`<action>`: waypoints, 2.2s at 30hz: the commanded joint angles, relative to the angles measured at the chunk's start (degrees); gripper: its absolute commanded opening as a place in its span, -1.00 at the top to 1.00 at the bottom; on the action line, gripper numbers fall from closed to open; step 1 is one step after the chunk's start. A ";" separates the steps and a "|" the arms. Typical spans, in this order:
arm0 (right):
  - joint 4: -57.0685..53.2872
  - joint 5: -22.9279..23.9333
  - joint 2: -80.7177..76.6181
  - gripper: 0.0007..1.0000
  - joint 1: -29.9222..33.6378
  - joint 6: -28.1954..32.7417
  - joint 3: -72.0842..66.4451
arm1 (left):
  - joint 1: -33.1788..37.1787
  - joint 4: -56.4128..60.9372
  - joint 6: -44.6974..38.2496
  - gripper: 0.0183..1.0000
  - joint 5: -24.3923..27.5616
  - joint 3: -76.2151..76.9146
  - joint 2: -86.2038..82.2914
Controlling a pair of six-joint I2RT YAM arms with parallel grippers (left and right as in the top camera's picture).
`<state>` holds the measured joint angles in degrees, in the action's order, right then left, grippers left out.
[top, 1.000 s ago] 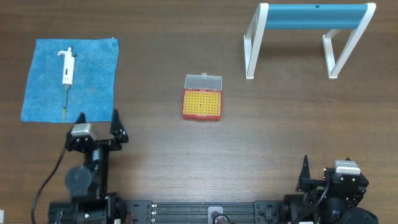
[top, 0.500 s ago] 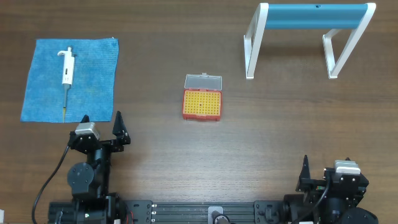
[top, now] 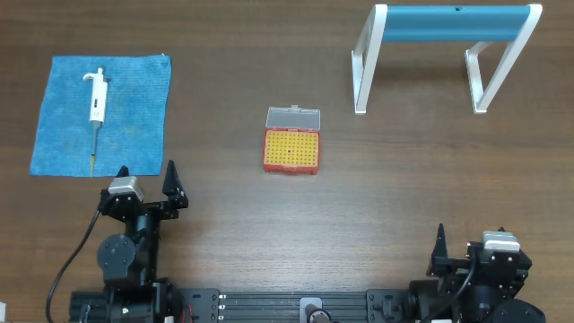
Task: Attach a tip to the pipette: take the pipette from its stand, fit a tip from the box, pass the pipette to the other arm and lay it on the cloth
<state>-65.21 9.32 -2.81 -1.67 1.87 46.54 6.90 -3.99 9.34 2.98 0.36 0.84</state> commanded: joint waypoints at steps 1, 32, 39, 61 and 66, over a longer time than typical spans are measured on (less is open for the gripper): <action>0.11 0.55 -0.24 -0.79 -0.35 0.59 0.11 | -0.22 -0.57 0.74 -0.84 -0.87 -0.04 -0.52; 61.11 -8.63 -0.50 -0.79 1.27 -3.10 -46.31 | -0.22 -0.57 0.74 -0.84 -0.90 -0.04 -0.52; 61.11 -8.63 -0.50 -0.79 1.27 -3.10 -46.31 | -0.22 -0.57 0.74 -0.83 -0.87 -0.04 -0.52; 61.11 -8.63 -0.50 -0.79 1.27 -3.10 -46.31 | -0.22 -0.57 0.74 -0.83 -0.87 -0.04 -0.52; 61.11 -8.63 -0.50 -0.79 1.27 -3.10 -46.31 | -0.22 -0.57 0.74 -0.83 -0.87 -0.04 -0.52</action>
<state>-3.75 0.08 -3.64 -0.69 -1.39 0.36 6.92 -4.08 9.34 2.96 0.40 0.73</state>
